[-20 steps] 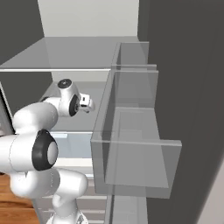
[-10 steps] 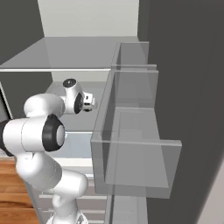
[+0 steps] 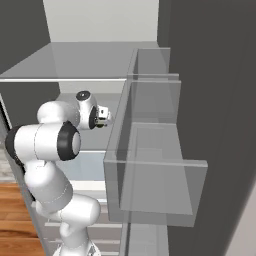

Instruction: Grab the lemon and lime from the fridge, place them in the blender, close the lid, and turn on the blender to create a marinade.

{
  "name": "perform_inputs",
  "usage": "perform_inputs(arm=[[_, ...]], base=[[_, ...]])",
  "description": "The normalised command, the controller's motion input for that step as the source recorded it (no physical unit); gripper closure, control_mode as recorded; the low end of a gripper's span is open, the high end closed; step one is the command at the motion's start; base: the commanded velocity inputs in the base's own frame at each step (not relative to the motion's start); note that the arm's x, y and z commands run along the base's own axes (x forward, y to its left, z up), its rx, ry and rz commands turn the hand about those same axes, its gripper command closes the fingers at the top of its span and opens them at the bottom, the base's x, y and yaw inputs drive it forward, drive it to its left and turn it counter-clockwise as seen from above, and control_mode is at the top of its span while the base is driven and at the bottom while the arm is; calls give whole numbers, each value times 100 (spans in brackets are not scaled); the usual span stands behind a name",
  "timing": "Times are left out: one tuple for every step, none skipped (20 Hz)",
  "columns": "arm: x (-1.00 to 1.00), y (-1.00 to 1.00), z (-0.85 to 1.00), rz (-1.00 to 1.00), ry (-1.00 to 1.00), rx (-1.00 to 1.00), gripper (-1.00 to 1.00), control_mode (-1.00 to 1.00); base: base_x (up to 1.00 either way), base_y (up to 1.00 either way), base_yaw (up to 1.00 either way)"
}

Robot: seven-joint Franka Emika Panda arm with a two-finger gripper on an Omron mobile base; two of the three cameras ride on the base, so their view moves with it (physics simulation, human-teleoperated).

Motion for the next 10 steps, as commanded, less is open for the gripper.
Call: perform_inputs(arm=[[29, 0, -11, 0, 0, 0, -100, -100], [28, 0, -12, 0, 0, 0, -100, -100], [26, 0, -14, 0, 0, 0, -100, -100], [25, 0, -15, 0, 0, 0, -100, -100], [23, 0, -17, 0, 0, 0, -100, -100], [24, 0, -21, 0, 0, 0, -100, -100], [23, 0, -21, 0, 0, 0, -100, -100], [23, 0, -21, 0, 0, 0, -100, -100], [15, 0, -25, 0, 0, 0, -100, -100], [0, 0, -41, 0, 0, 0, -100, -100]], base=[[0, 0, 0], [0, 0, 0], [0, 0, 0], [0, 0, 0], [0, 0, 0], [0, 0, 0], [0, 0, 0], [0, 0, 0], [0, 0, 0], [0, 0, 0]])
